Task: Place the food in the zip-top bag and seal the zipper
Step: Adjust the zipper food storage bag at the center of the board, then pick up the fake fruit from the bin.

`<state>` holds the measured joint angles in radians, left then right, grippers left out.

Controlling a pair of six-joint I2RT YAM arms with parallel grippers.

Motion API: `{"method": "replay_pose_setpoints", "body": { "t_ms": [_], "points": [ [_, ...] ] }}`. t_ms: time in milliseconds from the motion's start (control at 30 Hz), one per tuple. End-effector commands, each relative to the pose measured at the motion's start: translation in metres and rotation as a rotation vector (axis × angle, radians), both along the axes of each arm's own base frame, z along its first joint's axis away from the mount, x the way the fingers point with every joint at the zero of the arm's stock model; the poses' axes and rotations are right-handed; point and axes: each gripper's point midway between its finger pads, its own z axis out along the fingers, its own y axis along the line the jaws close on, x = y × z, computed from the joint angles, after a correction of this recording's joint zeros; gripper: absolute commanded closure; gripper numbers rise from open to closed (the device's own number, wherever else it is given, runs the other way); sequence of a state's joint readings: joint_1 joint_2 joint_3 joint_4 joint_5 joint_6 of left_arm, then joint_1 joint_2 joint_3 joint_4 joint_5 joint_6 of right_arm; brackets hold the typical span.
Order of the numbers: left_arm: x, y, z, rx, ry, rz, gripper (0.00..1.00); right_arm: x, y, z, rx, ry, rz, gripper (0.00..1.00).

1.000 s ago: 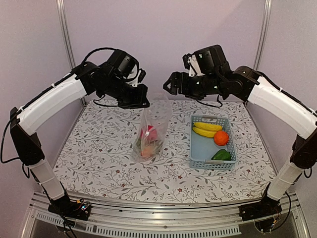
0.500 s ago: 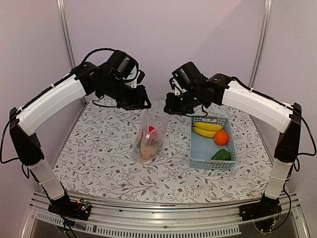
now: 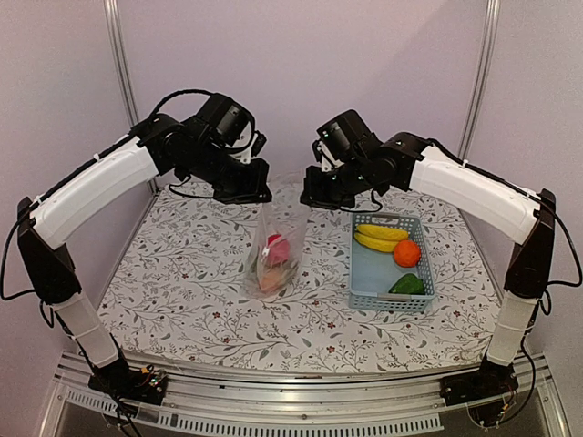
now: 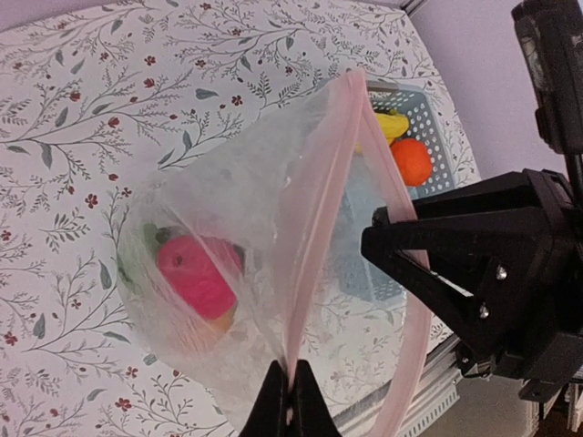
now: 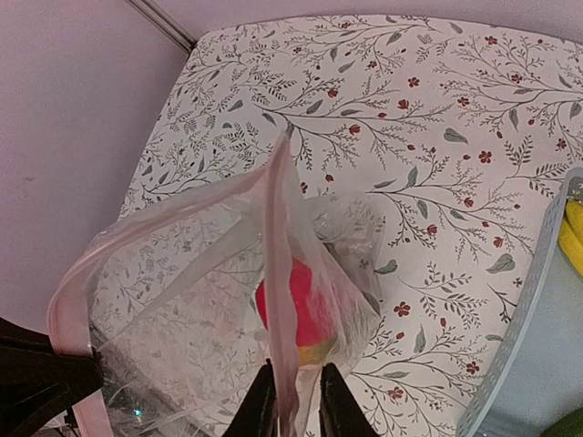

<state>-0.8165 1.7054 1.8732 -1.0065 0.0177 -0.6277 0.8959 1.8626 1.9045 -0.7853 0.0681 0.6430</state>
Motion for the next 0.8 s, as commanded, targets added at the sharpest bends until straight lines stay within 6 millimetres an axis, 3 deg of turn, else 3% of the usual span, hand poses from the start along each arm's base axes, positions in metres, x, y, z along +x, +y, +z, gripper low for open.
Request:
{"method": "replay_pose_setpoints", "body": {
  "t_ms": [0, 100, 233, 333, 467, 600, 767],
  "points": [
    [0.002, -0.006, 0.006, -0.006, -0.024, -0.022, 1.0, -0.009, -0.003, 0.03, 0.058, -0.008, 0.011, 0.8],
    [0.005, -0.005, 0.01, -0.004, -0.041, -0.015, 1.0, -0.009, -0.018, 0.046, 0.085, 0.004, -0.003, 0.67],
    [0.005, -0.007, 0.012, -0.015, -0.047, -0.021, 1.0, -0.01, -0.063, 0.069, 0.096, -0.024, -0.057, 0.48],
    [0.004, -0.008, 0.008, -0.01, -0.038, -0.027, 1.0, 0.001, -0.113, 0.046, 0.009, -0.009, -0.146, 0.46],
    [0.002, -0.008, 0.006, -0.012, -0.031, -0.034, 1.0, 0.01, -0.184, 0.002, -0.125, 0.018, -0.26, 0.46],
    [0.001, -0.008, 0.008, -0.012, -0.035, -0.038, 1.0, 0.018, -0.219, -0.038, -0.268, 0.02, -0.289, 0.46],
    [0.0, -0.006, 0.008, -0.012, -0.037, -0.042, 1.0, 0.034, -0.233, -0.087, -0.396, 0.098, -0.253, 0.43]
  ]
}}
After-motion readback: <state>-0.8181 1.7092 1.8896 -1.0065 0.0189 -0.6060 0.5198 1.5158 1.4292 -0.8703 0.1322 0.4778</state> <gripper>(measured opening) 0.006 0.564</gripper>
